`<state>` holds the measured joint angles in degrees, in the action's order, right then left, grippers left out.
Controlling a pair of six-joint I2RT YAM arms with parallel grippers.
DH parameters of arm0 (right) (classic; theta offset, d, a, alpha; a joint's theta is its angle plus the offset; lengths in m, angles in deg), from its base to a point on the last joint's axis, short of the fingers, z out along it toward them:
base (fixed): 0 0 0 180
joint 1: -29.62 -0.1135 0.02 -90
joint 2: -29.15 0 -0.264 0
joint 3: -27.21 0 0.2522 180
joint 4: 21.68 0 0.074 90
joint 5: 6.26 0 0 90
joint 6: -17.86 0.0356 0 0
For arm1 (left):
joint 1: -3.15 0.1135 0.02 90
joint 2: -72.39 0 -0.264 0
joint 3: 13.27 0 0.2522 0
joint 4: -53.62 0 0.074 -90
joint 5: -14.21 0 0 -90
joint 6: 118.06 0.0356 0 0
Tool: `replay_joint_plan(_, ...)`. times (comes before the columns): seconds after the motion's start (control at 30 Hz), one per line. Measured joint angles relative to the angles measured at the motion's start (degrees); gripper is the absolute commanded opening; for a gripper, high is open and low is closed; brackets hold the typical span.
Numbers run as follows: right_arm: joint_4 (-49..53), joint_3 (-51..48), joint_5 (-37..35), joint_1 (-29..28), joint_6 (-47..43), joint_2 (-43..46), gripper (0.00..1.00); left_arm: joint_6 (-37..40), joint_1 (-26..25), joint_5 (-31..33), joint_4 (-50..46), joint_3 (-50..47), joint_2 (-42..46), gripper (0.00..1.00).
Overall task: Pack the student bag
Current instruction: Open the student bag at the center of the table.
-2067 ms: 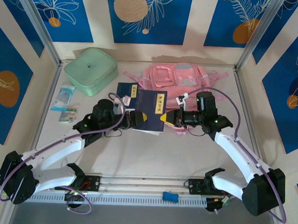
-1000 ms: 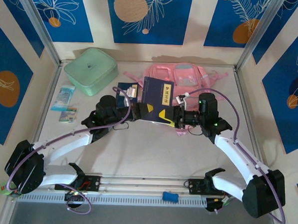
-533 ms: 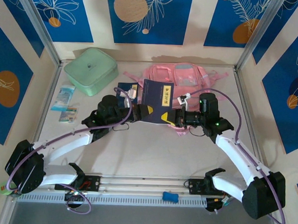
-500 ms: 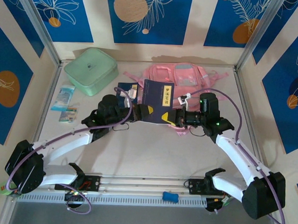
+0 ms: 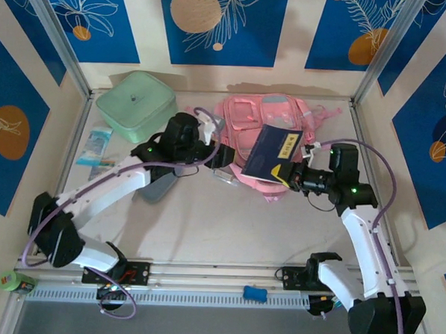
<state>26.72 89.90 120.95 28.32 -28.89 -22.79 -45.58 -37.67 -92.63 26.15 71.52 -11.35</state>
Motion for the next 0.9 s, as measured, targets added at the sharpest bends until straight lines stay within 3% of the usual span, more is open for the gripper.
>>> replay_joint_plan(0.2, 6.80, 0.00, -3.96, 9.01, -1.40, 1.84, 0.00, 14.97, -1.44, 2.16, -3.72, 7.65, -12.44, 0.70)
replay_joint_plan(0.43, 10.34, -0.28, -7.54, 16.15, -2.19, 2.01, 0.00, 27.19, -5.38, 5.16, -7.32, 23.65, -28.44, 0.71)
replay_joint_plan(0.8, 11.26, -0.98, -9.44, 19.71, -3.26, 1.88, 0.00, 34.58, -7.39, 8.85, -14.23, 45.42, -47.84, 0.70)
replay_joint_plan(0.9, 11.21, -1.20, -9.38, 19.76, -3.26, 1.49, 0.00, 34.47, -7.48, 10.82, -15.72, 49.05, -51.15, 0.64)
